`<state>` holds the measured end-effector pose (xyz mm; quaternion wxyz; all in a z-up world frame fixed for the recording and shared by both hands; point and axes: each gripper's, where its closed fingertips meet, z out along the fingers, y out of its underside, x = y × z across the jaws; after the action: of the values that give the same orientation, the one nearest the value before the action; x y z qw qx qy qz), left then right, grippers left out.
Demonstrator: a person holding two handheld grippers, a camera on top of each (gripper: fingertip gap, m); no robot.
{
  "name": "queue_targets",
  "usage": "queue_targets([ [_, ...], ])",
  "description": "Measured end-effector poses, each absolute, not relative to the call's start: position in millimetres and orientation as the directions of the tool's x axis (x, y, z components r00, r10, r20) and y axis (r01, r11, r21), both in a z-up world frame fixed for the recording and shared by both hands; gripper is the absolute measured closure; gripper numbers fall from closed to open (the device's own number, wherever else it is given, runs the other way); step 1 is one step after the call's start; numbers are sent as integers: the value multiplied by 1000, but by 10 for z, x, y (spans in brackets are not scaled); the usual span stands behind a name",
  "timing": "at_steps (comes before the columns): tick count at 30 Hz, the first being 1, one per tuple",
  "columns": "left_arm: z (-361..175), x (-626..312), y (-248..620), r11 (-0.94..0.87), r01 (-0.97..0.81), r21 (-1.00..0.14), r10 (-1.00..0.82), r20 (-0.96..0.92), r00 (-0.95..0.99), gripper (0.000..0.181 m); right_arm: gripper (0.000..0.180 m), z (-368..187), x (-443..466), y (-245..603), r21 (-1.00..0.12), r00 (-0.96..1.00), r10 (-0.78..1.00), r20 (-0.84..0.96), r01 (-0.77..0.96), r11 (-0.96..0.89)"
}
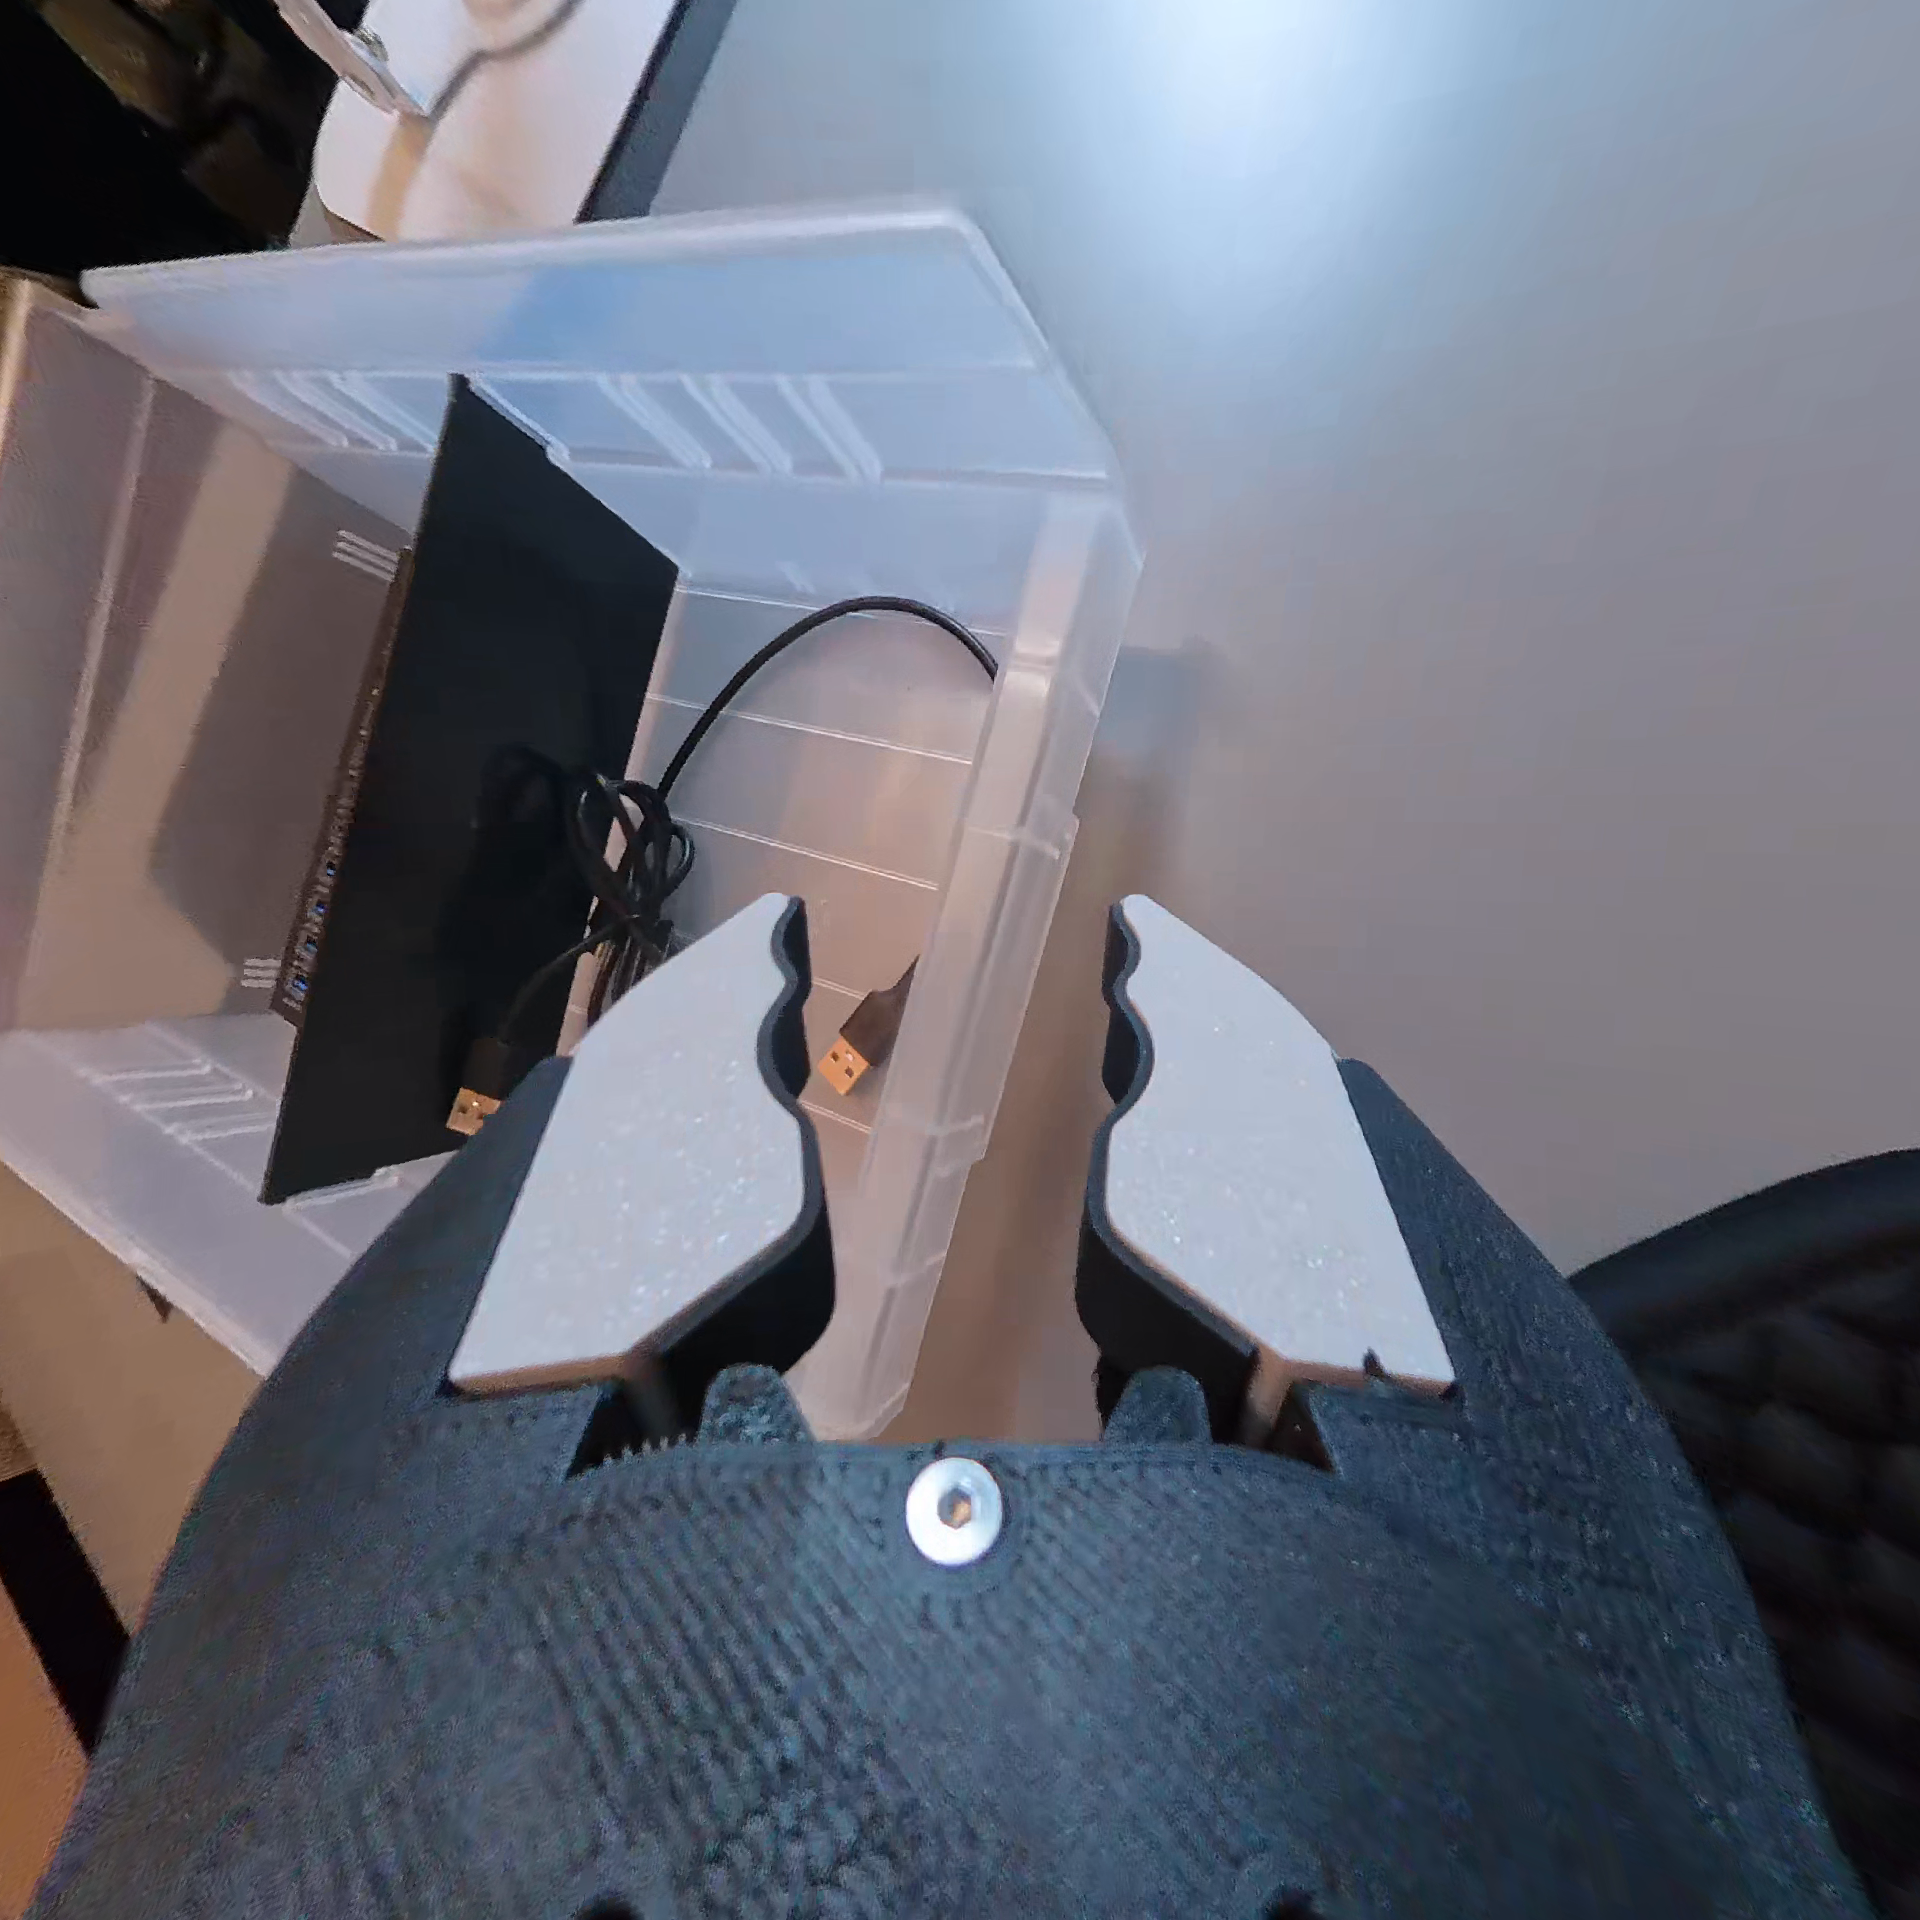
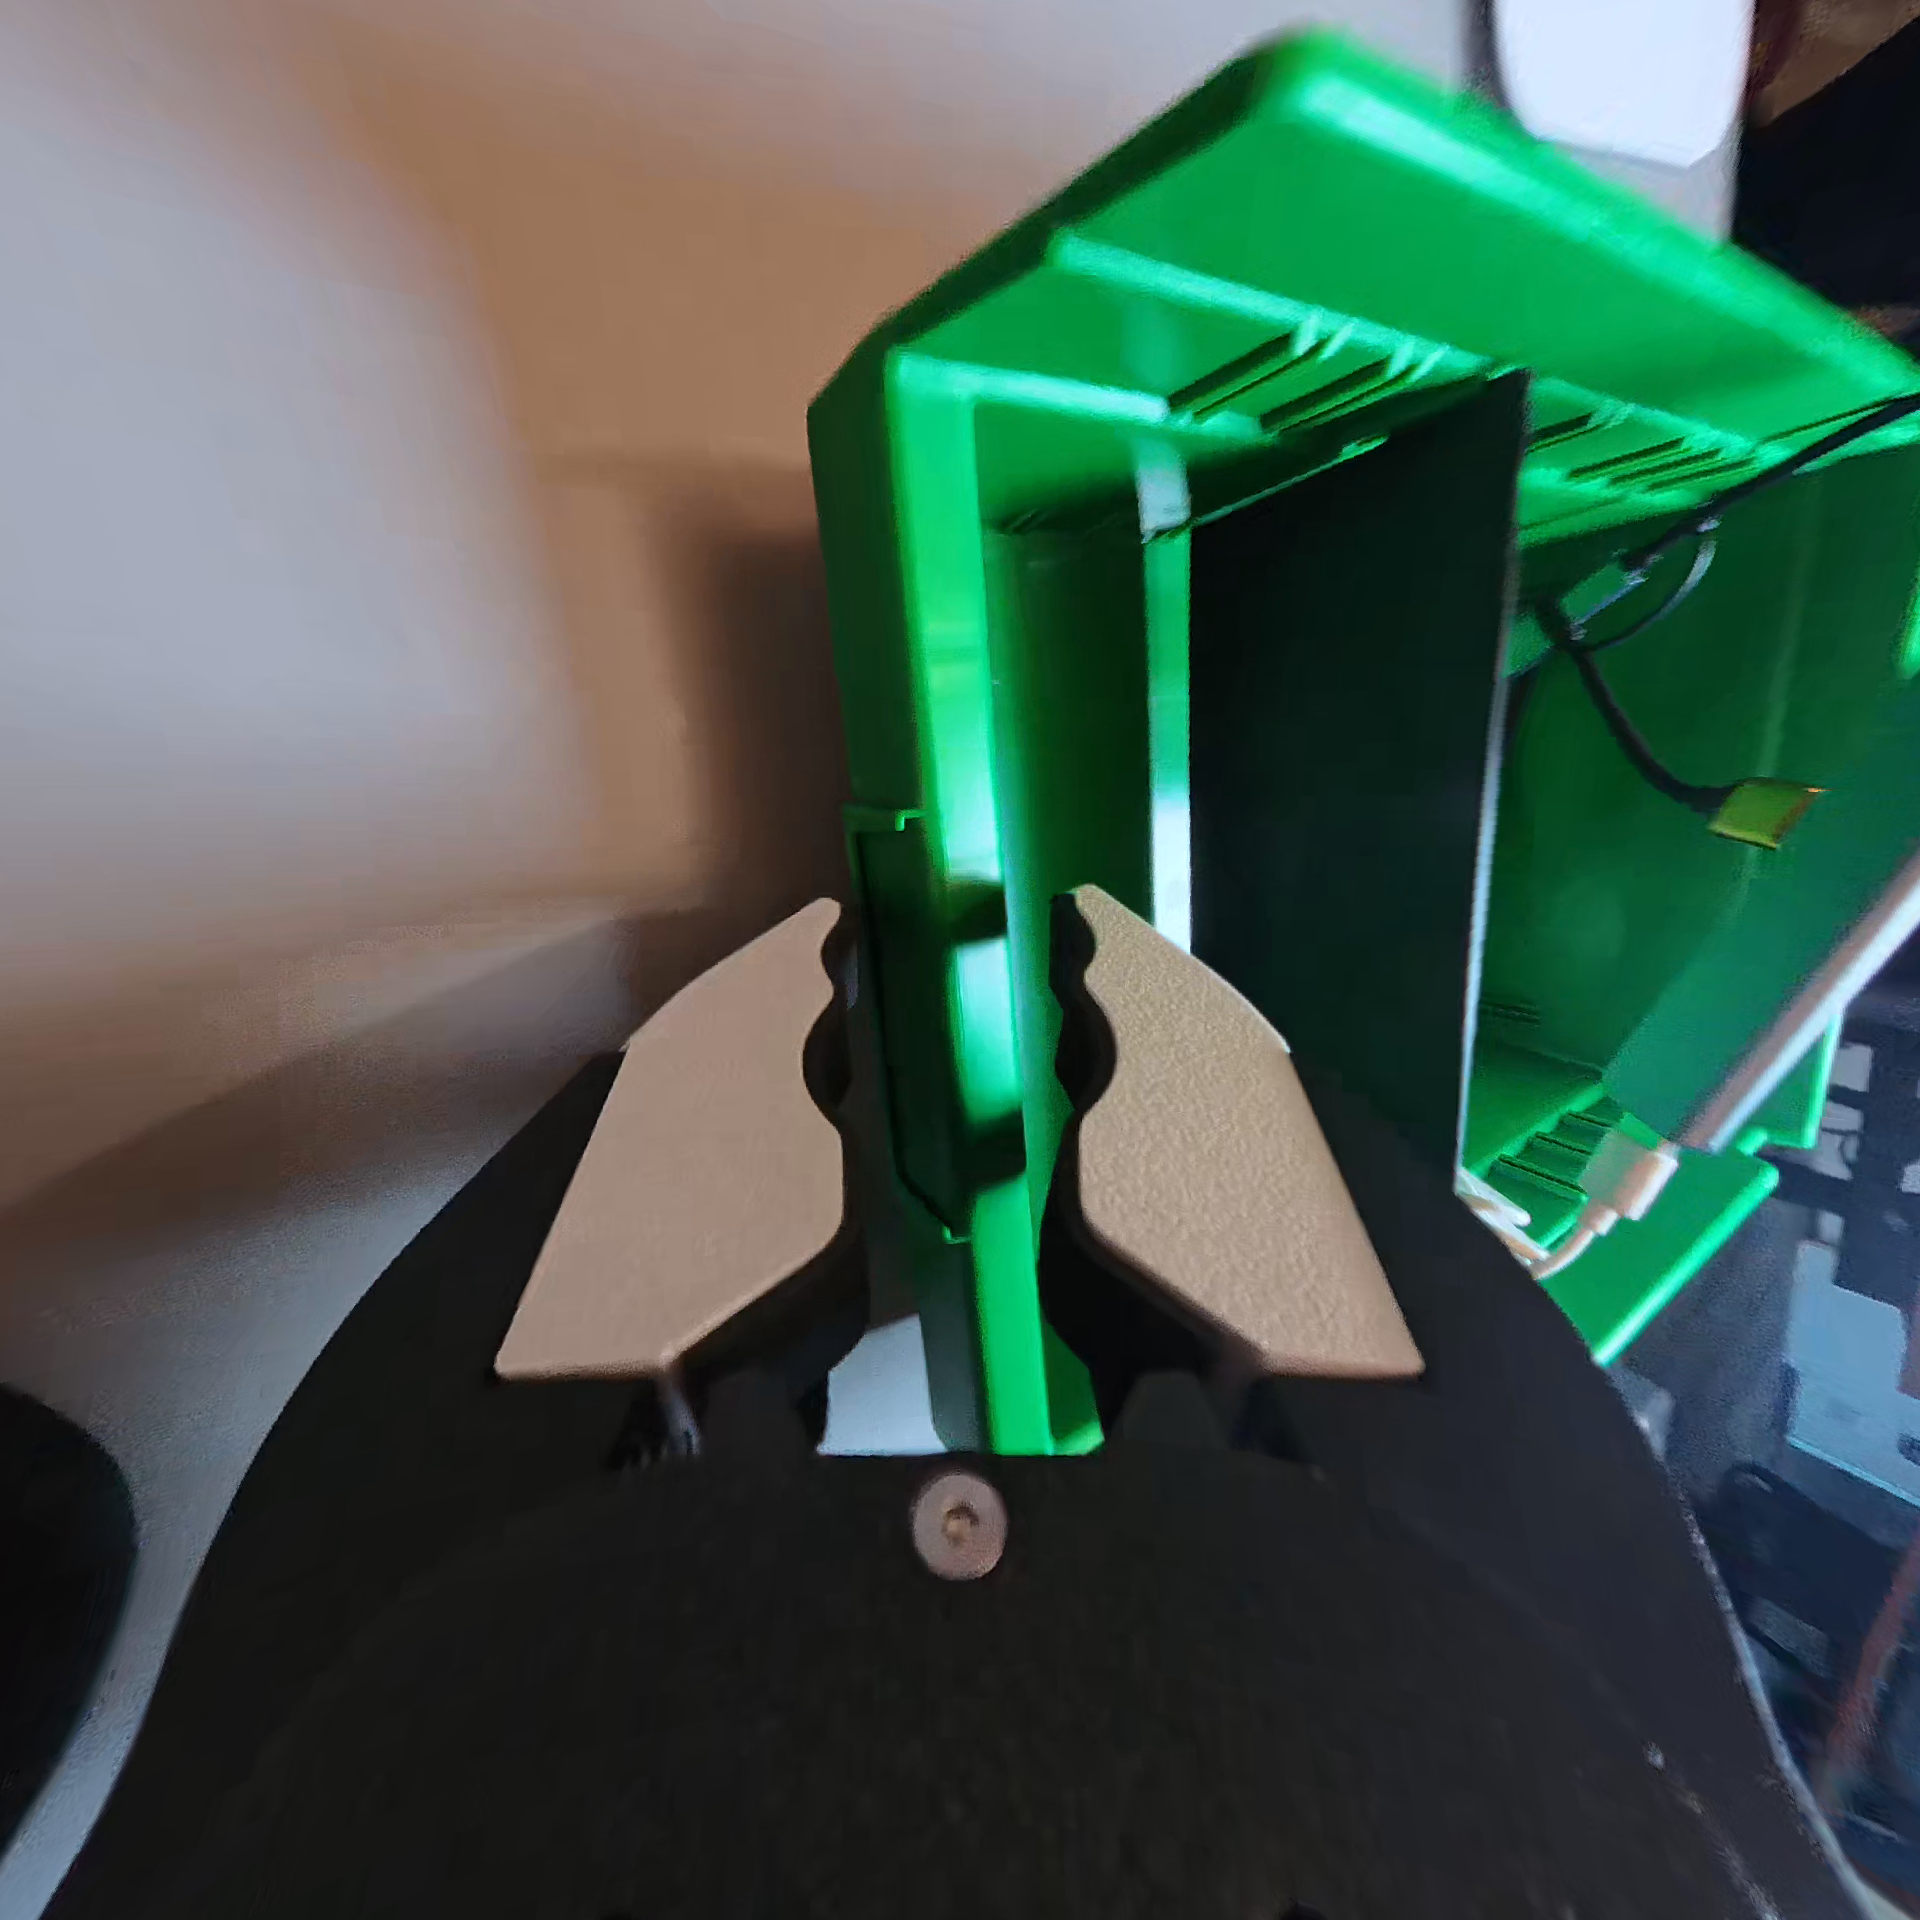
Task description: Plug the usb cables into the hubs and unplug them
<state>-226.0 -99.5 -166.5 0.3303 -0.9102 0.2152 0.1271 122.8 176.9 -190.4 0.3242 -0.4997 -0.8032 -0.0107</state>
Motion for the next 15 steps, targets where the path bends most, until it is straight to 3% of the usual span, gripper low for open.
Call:
queue_targets([
  [6,-1909,-2262,-912,-729,-504,-463,-360,-368,858,125,143,-1564,1310,1530,-653,-62,892,449,658,374],
  [11,-1851,-2192,-765,-720,-510,-471,-372,-359,856,128,143,-1554,1442,1416,-769,35,926,375,570,290],
  [15,-1461,-2209,-607,-680,-509,-527,-345,-382,857,130,143,-1554,1502,1364,-805,59,935,349,530,266],
])
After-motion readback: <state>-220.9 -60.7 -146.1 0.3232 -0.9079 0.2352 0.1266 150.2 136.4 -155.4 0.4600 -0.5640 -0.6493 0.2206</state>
